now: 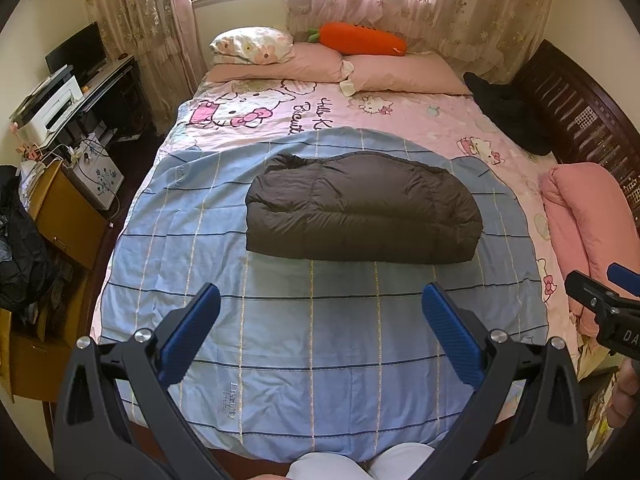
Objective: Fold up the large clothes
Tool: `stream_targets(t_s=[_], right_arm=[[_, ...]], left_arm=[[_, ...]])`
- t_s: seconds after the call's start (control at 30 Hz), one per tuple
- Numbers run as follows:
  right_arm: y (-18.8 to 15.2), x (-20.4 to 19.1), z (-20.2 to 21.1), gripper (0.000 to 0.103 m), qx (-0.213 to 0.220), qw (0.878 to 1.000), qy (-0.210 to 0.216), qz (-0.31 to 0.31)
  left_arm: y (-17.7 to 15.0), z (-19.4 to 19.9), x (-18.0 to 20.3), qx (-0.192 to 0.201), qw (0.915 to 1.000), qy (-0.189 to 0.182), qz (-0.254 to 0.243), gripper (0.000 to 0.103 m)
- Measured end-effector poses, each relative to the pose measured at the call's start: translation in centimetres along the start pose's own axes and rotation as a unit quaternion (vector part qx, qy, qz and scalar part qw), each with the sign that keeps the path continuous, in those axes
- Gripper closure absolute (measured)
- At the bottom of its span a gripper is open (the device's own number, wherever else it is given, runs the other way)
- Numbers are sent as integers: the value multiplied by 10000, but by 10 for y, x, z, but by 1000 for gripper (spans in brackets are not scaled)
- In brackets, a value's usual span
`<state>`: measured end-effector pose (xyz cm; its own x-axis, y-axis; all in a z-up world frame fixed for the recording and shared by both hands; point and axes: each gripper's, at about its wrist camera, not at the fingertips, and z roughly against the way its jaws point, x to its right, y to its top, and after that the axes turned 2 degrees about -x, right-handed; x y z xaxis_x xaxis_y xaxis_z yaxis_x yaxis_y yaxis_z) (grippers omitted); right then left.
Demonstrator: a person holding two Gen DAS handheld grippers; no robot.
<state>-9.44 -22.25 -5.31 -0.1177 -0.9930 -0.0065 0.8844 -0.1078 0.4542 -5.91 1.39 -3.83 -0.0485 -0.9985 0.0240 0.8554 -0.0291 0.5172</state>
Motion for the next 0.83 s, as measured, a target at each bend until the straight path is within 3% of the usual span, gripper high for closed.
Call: stream_targets(t_s=[0.73, 0.83], right_arm=[[-1, 1, -5, 1, -33, 10000, 59, 45], [-1, 1, -5, 1, -44, 10000, 59, 37]], left_arm=[[-3, -11, -5, -129, 9999, -55, 49, 2], [-3, -10, -2, -76, 9999, 79, -53, 2]])
